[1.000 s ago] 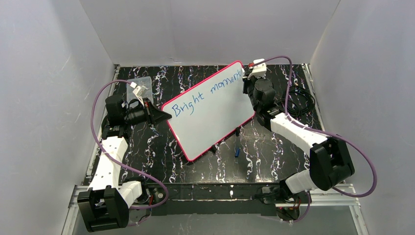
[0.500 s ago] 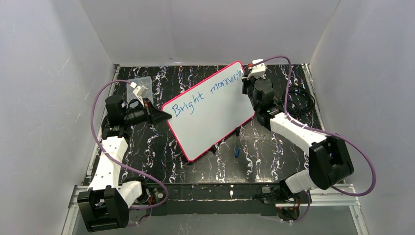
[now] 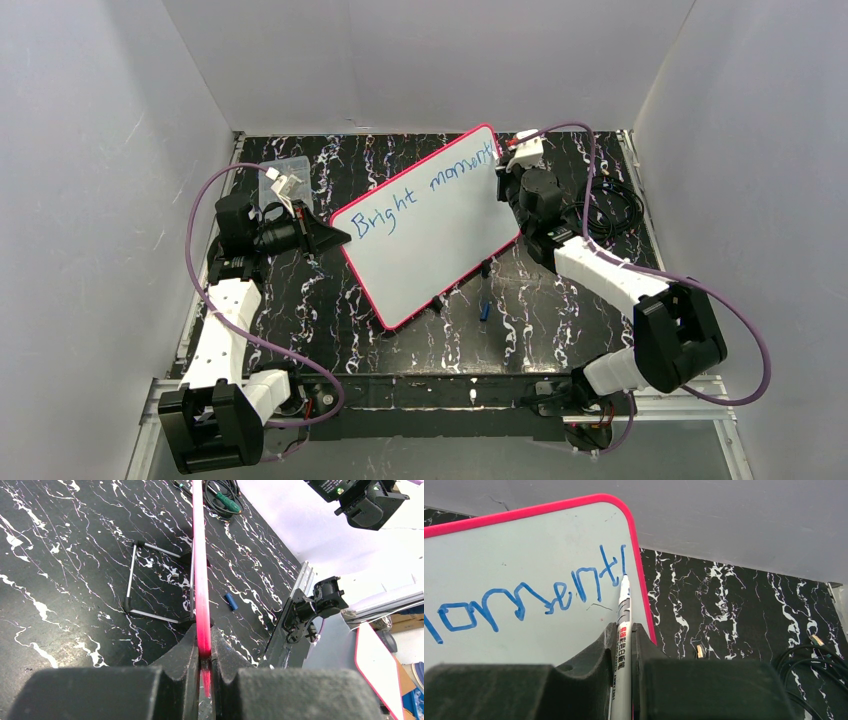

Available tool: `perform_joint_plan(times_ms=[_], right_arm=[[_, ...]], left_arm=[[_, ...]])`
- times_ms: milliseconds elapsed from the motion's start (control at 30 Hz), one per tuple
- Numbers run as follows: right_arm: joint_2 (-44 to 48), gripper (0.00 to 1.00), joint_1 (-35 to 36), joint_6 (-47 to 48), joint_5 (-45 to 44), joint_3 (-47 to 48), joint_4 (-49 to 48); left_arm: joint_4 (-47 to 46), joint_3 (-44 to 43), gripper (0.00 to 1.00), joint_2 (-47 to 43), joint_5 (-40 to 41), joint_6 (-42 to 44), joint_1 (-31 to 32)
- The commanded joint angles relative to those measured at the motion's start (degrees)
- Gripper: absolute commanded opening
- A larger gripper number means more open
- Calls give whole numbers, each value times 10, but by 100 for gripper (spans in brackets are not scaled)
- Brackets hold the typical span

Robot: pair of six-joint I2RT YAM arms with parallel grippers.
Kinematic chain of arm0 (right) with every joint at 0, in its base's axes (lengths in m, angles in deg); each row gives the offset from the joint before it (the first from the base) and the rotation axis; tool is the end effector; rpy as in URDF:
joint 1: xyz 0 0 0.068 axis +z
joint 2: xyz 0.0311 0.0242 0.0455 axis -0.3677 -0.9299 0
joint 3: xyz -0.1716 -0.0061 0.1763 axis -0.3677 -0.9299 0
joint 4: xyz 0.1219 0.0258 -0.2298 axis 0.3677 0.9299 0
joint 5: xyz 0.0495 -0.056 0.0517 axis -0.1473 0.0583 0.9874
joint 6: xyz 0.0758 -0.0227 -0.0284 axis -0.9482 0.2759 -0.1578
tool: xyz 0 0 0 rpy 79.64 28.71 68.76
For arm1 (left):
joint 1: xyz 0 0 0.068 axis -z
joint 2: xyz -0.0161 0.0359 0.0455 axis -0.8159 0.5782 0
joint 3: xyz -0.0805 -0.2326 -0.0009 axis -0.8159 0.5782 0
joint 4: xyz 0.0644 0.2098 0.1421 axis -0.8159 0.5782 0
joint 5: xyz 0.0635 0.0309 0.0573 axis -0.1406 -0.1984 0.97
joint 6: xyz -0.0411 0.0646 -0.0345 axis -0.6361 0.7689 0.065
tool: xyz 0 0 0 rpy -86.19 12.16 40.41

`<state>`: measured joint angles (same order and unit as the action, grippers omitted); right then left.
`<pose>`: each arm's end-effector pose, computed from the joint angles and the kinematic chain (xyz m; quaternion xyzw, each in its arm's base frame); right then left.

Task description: Write a sentence on the whiteboard

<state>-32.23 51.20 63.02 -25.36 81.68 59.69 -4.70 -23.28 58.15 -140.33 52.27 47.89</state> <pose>0.3308 0.1591 0.2732 -0.0697 0.7102 0.0481 0.6989 0.2530 -0.0376 0.2824 0.2131 0.7151 -0.4567 0.4845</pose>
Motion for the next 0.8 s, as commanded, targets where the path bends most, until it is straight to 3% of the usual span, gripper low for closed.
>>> perform_joint_plan(times_ms=[0, 767], right_arm=[[9, 1, -1, -5, -14, 5, -5], [6, 1, -1, -9, 2, -3, 20]], left_arm=[[-32, -1, 0, -22, -22, 12, -2], [-39, 1, 0, -24, -23, 5, -2]])
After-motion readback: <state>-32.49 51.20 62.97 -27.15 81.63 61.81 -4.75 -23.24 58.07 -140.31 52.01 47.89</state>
